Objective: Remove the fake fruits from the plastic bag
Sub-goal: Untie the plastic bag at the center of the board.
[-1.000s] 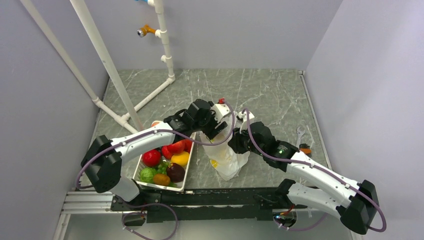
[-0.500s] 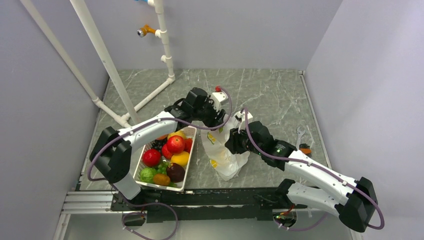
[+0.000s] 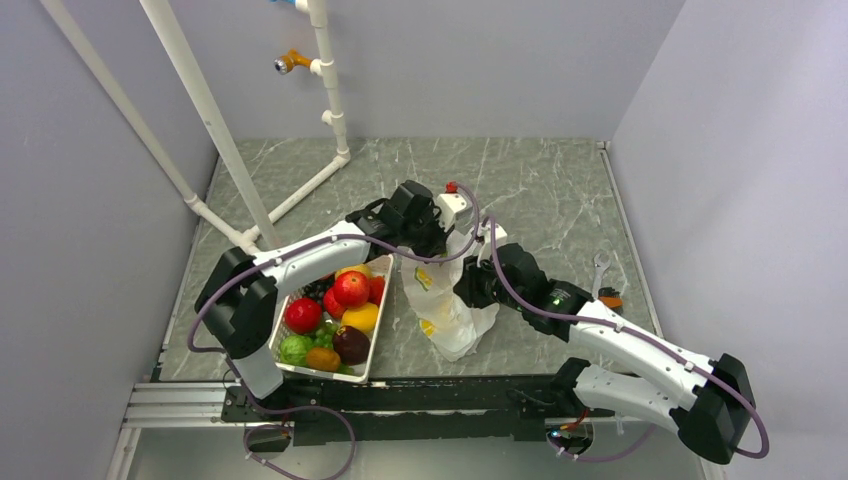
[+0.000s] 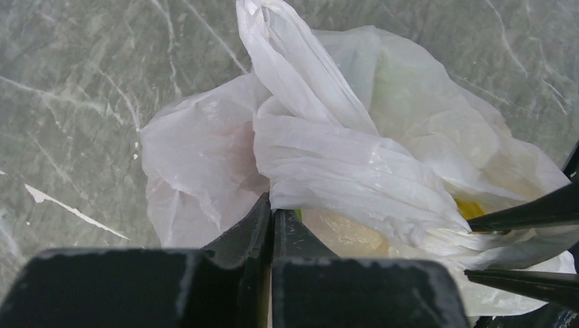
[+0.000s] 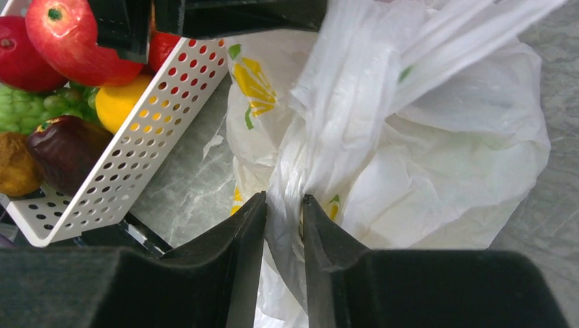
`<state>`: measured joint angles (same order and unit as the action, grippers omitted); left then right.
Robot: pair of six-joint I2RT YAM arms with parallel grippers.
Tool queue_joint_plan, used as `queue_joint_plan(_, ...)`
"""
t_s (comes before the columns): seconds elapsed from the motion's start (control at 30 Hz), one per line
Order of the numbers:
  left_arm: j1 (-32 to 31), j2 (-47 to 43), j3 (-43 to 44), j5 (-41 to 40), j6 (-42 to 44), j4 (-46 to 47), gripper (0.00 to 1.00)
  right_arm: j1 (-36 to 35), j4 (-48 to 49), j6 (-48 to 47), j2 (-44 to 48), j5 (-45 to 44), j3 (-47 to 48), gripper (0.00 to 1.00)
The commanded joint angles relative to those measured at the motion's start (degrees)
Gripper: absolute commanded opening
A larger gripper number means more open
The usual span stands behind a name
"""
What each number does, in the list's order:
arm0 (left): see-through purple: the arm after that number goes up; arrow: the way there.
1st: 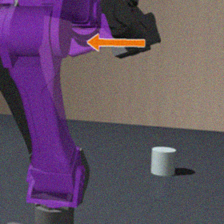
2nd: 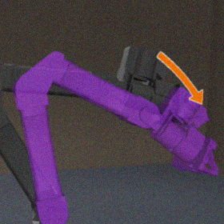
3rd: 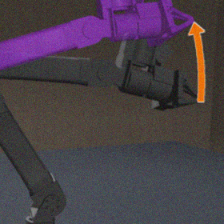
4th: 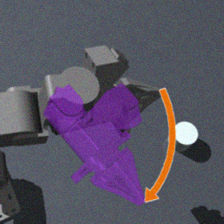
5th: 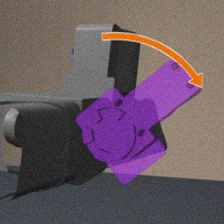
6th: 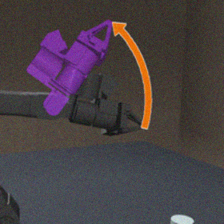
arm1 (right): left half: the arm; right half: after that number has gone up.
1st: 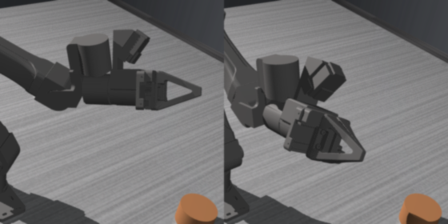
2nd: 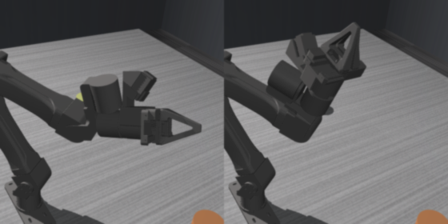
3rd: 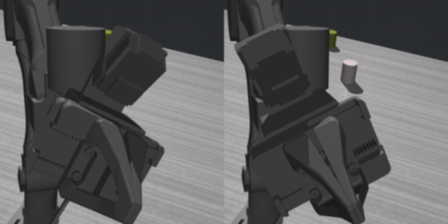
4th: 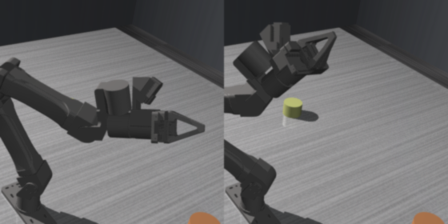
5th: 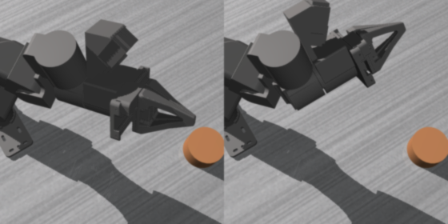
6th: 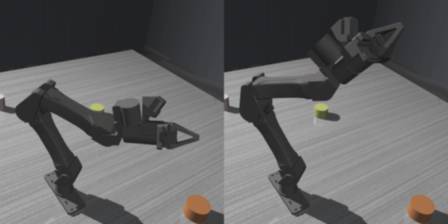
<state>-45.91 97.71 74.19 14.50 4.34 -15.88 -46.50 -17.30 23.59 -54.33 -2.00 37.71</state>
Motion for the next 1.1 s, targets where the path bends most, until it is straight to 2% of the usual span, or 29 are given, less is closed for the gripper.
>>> queue_joint_plan(0.0,1.12,-3.00,0.95,-4.47,0.59,-0.17,0.02,-0.46,-1.29,1.92,0.26,-3.87,1.13,0.24)
queue_joint_plan(0.17,3.52,-5.33,0.08,-7.72,-1.38,0.80,0.00,-0.50,-2.09,3.74,2.49,-4.67,-0.04,0.14)
queue_joint_plan(0.3,7.27,-5.59,0.50,-10.38,-6.36,0.15,0.00,-0.51,-2.43,5.32,4.72,-5.61,-2.06,0.03)
queue_joint_plan(0.47,12.12,-4.48,1.97,-12.08,-9.82,-2.40,0.00,-0.48,-4.48,7.95,8.66,-6.87,-4.17,0.00)
queue_joint_plan(0.8,15.29,0.16,6.95,-11.68,-9.53,-8.84,0.00,-0.44,-5.77,14.91,14.50,-4.47,-9.62,0.00)
queue_joint_plan(1.0,15.37,-0.64,6.91,-6.38,-9.19,-8.47,0.00,-0.52,-11.21,10.77,13.01,-8.10,-3.18,0.01)
queue_joint_plan(1.07,15.41,-0.81,7.18,-4.41,-9.19,-8.69,0.00,-0.44,-12.50,8.06,12.32,-9.97,-0.10,0.15)
